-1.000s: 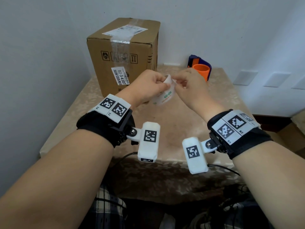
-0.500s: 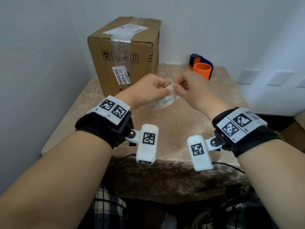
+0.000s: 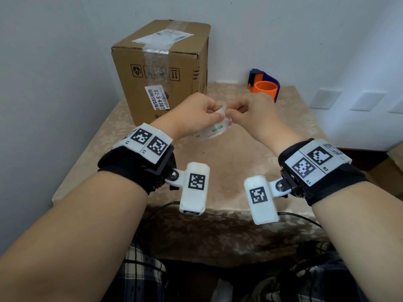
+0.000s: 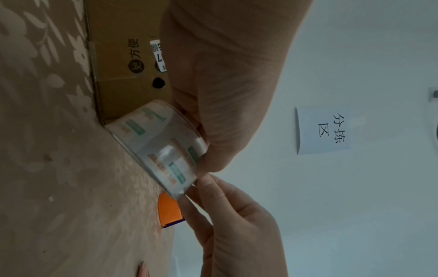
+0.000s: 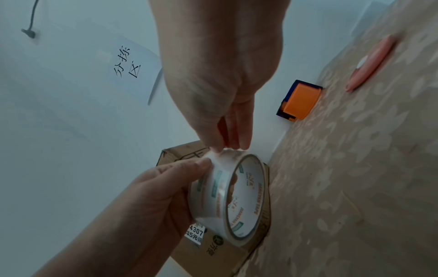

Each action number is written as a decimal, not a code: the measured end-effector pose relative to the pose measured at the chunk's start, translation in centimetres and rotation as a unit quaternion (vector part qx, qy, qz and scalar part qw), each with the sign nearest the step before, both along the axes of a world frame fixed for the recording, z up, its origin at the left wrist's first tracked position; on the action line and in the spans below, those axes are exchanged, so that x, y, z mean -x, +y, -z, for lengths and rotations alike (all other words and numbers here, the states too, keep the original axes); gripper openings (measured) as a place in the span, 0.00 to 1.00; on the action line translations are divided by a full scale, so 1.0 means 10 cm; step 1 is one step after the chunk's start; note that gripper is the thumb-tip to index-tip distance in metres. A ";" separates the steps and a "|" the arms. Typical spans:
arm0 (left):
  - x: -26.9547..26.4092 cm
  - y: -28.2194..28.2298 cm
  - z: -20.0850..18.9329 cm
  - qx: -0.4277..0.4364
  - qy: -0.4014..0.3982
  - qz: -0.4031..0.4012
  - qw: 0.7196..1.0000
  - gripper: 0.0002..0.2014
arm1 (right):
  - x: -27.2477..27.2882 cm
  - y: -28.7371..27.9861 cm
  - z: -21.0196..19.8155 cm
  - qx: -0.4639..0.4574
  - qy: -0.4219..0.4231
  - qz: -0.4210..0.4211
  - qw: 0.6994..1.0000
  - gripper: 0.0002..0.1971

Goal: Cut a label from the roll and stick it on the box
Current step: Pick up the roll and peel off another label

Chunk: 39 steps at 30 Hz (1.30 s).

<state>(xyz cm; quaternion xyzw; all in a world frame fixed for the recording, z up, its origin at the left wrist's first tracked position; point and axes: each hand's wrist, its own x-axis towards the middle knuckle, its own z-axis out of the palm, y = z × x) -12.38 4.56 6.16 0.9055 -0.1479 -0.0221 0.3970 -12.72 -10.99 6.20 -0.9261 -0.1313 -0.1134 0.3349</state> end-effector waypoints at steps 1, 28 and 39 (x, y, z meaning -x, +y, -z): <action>0.00 0.00 0.00 -0.004 -0.001 0.000 1.000 0.10 | 0.01 0.00 -0.01 0.011 0.003 -0.002 1.000 0.12; 0.07 0.02 -0.04 0.064 0.023 0.006 0.998 0.04 | -0.04 -0.06 0.06 -0.085 -0.009 0.006 0.996 0.16; 0.14 -0.04 -0.06 0.109 0.027 -0.002 0.994 0.05 | -0.10 0.00 0.13 -0.057 -0.076 0.039 0.995 0.07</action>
